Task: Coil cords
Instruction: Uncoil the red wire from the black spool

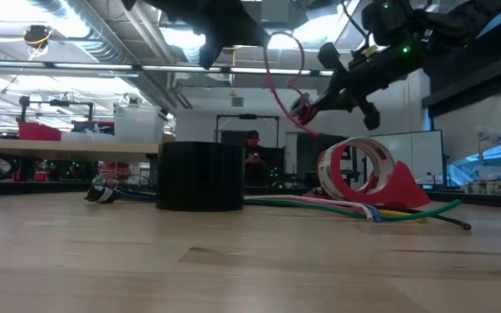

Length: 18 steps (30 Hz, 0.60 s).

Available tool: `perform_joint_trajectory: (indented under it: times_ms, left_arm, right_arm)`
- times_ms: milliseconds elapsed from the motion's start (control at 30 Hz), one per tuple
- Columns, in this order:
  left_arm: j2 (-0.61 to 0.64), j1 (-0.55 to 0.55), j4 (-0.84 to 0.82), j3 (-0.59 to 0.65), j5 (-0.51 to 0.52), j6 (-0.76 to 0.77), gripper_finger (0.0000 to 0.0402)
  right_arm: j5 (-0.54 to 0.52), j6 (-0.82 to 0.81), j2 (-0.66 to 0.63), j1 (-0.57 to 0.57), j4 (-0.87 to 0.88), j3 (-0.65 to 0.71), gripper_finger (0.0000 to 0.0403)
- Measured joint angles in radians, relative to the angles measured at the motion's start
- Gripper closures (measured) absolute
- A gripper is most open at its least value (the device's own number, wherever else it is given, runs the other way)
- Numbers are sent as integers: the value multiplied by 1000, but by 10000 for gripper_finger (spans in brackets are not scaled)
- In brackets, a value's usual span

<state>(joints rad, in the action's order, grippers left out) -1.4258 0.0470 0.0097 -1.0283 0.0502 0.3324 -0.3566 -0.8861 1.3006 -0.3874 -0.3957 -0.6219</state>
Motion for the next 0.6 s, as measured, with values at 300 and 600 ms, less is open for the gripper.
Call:
perform_joint_trajectory:
  times_ms: [300,600]
  left_arm:
    - [2,5,-96,0,175,99,401]
    - [4,98,-282,0,310,214,401]
  right_arm:
    - [287,-34,-9,-62,-74,0,391]
    - [465,-25,-170,-72,0,0,391]
